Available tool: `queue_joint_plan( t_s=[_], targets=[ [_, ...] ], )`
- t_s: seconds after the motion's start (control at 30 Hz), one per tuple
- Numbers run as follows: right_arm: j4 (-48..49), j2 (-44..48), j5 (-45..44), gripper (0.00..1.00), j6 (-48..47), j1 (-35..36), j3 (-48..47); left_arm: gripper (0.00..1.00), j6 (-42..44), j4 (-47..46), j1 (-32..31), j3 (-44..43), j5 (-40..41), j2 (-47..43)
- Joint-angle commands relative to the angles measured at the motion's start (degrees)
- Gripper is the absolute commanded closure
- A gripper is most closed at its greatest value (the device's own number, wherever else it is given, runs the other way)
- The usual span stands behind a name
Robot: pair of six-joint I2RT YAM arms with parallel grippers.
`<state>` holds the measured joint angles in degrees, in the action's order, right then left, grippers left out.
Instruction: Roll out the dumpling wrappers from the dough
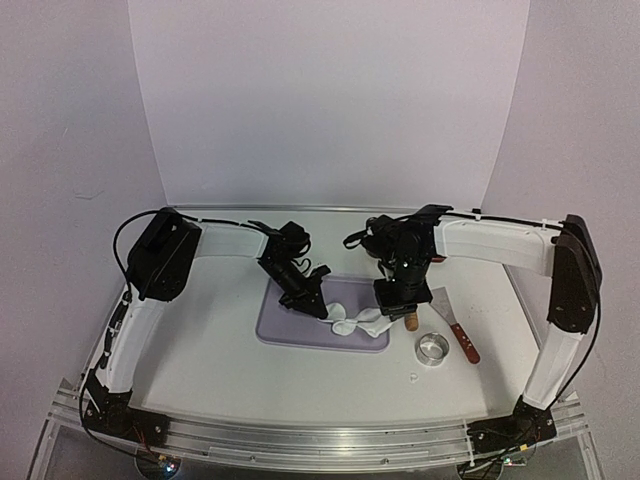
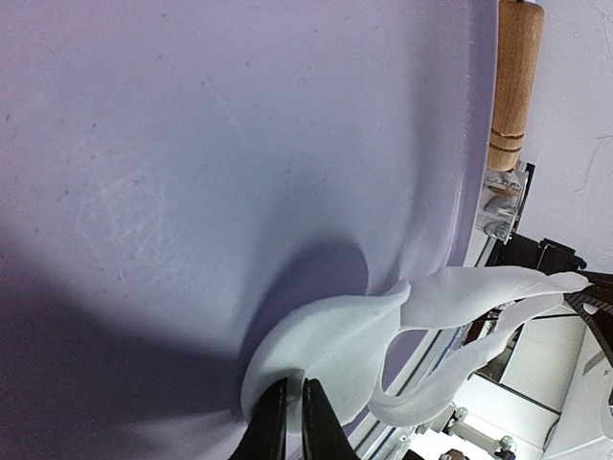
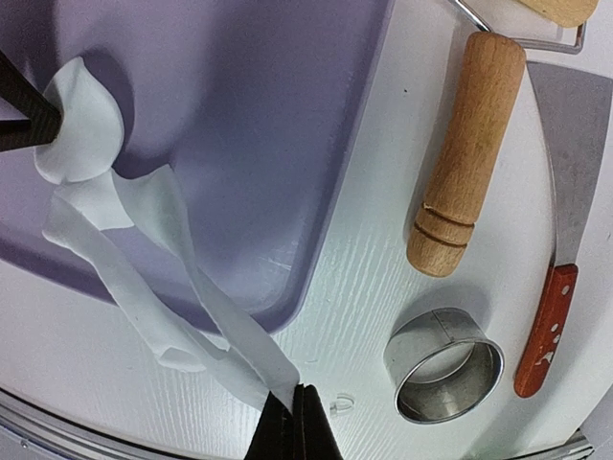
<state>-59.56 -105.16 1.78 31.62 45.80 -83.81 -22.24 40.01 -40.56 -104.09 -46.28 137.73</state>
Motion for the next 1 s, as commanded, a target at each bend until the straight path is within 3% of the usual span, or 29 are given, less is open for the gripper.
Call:
queue_joint_plan(
  t_s=[0.0,0.97],
  targets=[
    [-3.03,3.94,-3.36,1.0,0.97,0.22,1.38,0.91,1.43,2.27,0.03,1.9,4.55,-1.31],
    [-7.46,11.21,-8.66,1.0,2.95,0.17,7.38,0.91,1.67,2.64,0.04,1.08,4.71,-0.67]
  ],
)
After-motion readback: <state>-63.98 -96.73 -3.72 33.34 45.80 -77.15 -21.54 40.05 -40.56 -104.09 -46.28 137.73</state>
